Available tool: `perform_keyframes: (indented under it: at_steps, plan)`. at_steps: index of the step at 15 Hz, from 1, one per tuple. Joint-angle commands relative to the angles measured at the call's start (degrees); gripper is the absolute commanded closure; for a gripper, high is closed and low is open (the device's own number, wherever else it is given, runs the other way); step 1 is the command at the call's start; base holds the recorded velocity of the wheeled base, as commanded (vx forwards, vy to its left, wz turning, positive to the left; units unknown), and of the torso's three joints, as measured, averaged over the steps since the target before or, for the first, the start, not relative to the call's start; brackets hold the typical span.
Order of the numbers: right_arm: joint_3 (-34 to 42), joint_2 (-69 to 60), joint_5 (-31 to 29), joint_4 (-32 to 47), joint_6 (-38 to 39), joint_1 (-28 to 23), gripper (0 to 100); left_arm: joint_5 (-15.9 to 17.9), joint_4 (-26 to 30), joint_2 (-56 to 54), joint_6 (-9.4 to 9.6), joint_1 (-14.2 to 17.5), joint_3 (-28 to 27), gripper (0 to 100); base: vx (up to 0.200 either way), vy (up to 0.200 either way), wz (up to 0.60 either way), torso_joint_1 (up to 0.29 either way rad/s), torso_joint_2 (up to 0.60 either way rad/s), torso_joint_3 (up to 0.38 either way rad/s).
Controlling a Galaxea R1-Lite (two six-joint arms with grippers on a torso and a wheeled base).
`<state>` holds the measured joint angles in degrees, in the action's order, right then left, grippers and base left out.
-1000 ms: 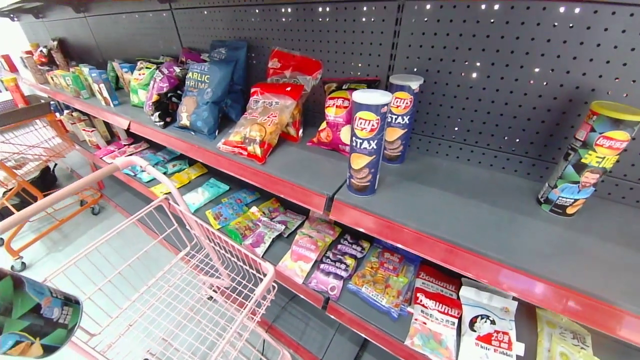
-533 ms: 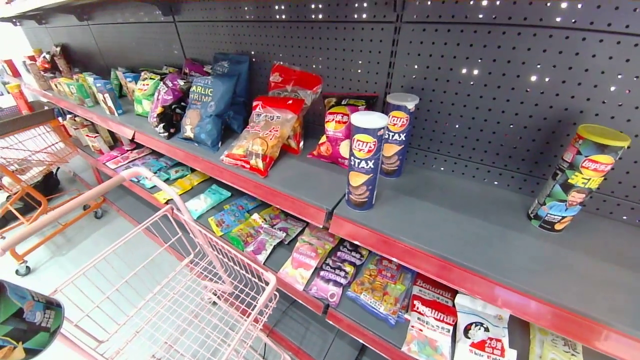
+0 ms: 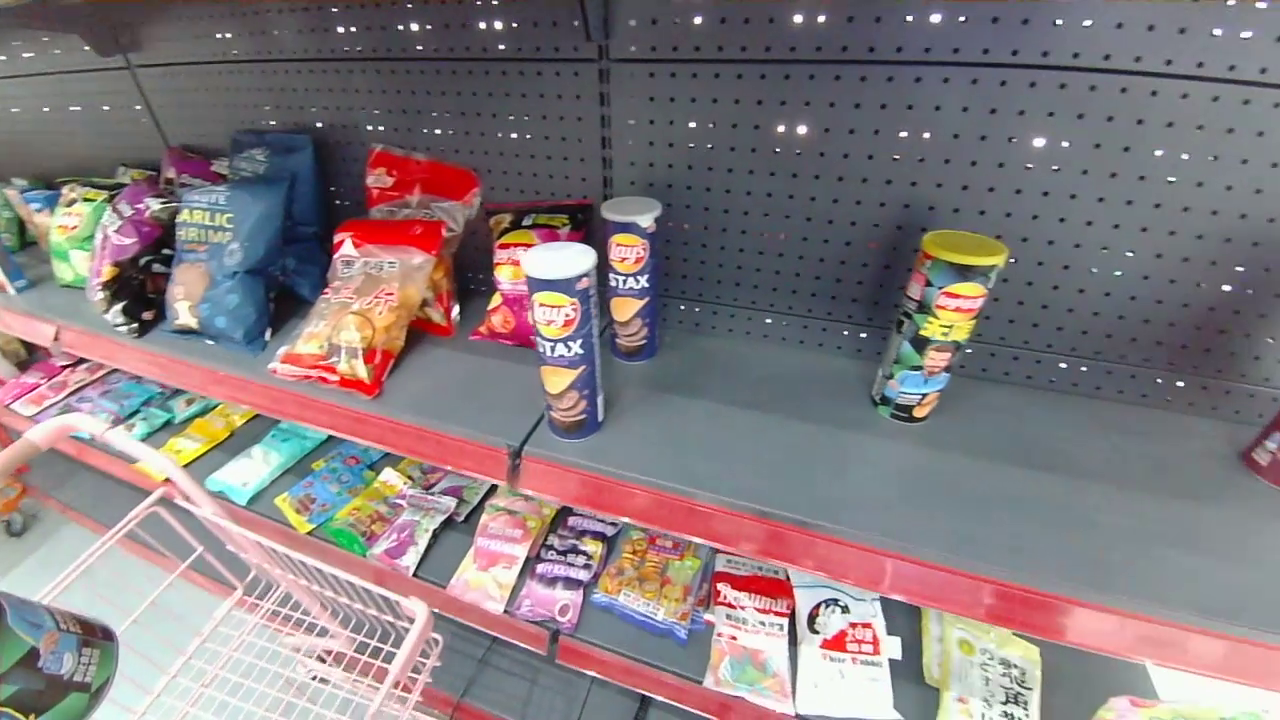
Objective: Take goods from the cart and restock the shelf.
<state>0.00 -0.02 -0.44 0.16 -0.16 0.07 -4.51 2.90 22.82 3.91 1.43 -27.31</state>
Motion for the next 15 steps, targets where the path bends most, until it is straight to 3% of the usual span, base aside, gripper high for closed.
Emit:
perform_keyframes:
  at_steps: [1,5,8,9,10,12,13,14,15]
  plan:
    - [0.0,0.02,0.0,0.02,-0.02,0.01,0,0.03,0.0,-1.73,0.22,-0.02,0.76,100,0.0,0.0,-0.6,0.002,-0.01,-0.002]
    - [0.0,0.02,0.0,0.02,-0.02,0.01,0,0.2,0.09,-2.96,0.22,-0.02,0.85,100,0.0,0.0,-0.6,0.004,0.0,-0.001]
    - [0.0,0.02,0.09,0.02,-0.11,0.01,0,2.66,7.29,-7.53,0.22,-0.37,0.68,100,0.0,0.0,0.0,0.0,0.0,0.0]
    - [0.0,0.02,0.09,0.02,-0.11,0.01,0,5.39,11.51,-10.52,0.22,-0.64,1.12,100,0.0,0.0,0.0,0.0,0.0,0.0]
    - [0.0,0.02,0.09,0.02,-0.11,0.01,0,5.92,12.57,-11.31,0.22,-0.64,1.55,100,0.0,0.0,0.0,0.0,0.0,0.0]
    - [0.0,0.02,0.26,0.02,-0.46,0.01,0,8.47,12.57,-11.13,0.22,-0.72,1.82,100,0.0,0.0,0.0,0.0,0.0,0.0]
    - [0.0,0.2,0.44,0.02,-0.46,0.1,0,11.89,12.57,-10.87,0.13,-0.72,2.17,100,0.0,0.0,0.0,0.0,0.0,0.0]
    - [0.0,0.29,0.61,0.02,-0.54,0.1,0,13.21,12.57,-10.69,0.13,-0.72,2.52,100,0.0,0.0,0.0,0.0,0.0,0.0]
    - [-0.09,0.2,3.08,-0.07,-0.81,0.1,0,14.53,12.57,-10.08,0.04,-0.72,2.61,100,0.0,0.0,0.0,0.0,0.0,0.0]
